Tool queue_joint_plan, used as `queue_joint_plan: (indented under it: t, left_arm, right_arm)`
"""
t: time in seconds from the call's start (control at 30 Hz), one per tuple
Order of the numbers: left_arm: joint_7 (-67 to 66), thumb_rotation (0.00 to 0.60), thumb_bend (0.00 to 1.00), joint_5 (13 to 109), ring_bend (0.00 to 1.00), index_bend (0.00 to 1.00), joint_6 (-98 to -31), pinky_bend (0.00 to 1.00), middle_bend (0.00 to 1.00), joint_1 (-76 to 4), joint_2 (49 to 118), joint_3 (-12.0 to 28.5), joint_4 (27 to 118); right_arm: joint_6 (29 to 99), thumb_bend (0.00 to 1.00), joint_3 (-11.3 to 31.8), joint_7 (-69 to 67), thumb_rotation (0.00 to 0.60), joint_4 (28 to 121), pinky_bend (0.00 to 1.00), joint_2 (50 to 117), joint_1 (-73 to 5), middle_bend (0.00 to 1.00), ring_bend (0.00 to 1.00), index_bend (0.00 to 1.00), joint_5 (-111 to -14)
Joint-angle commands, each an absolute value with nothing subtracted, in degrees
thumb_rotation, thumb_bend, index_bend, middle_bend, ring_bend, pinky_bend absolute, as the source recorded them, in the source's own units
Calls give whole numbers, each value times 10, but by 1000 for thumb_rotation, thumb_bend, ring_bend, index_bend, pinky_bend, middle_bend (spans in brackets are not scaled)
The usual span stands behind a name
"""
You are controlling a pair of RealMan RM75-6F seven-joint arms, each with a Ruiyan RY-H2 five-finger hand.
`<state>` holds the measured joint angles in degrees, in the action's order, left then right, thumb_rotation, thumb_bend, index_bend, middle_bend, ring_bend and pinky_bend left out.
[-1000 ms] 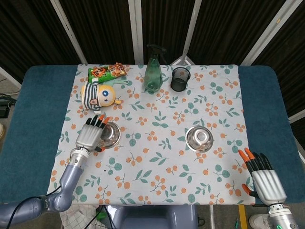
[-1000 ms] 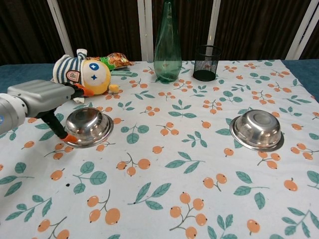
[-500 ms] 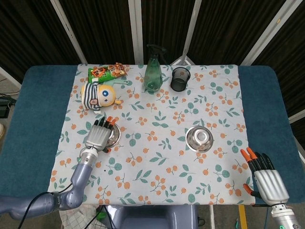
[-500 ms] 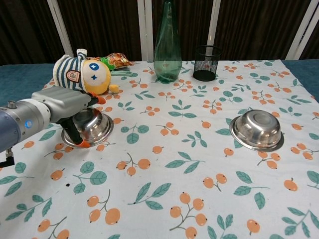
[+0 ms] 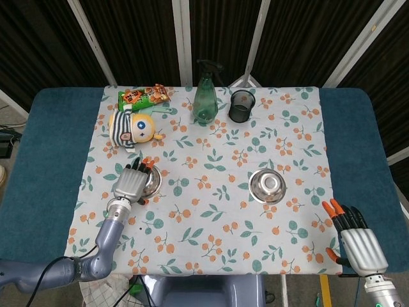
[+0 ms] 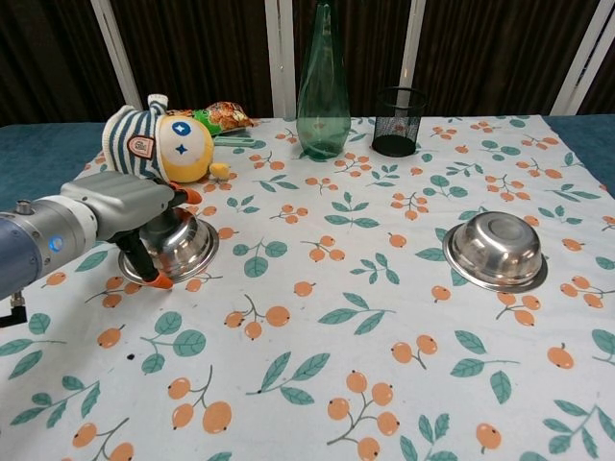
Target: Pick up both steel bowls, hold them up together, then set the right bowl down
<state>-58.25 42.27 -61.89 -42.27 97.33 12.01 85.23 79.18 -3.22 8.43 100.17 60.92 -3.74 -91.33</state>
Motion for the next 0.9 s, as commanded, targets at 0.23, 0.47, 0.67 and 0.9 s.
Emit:
queue_joint_plan:
  t: [0.23, 0.47, 0.67, 0.9]
  left_arm:
    - [-574, 477, 117, 415, 123, 48, -621, 318, 184, -433, 974, 114, 853]
    - [-572, 487, 117, 403, 197, 99, -622, 379, 236, -439, 973, 107, 849]
    - [-566, 493, 117, 396, 290, 175, -621, 460, 333, -444, 973, 103, 851]
    - [-559, 504, 120, 404, 325, 260, -627, 517, 395, -446, 969, 95, 859]
  right_arm:
    - [792, 280, -34, 83, 600, 1004, 0, 607, -37, 0, 0, 0, -914]
    - [789, 280, -35, 79, 600, 1008, 0, 603, -38, 0, 0, 0, -912]
    - [786, 280, -35, 80, 600, 1009, 0, 603, -39, 0, 0, 0, -910]
    - [784, 279, -36, 79, 600, 1010, 0, 603, -39, 0, 0, 0, -908]
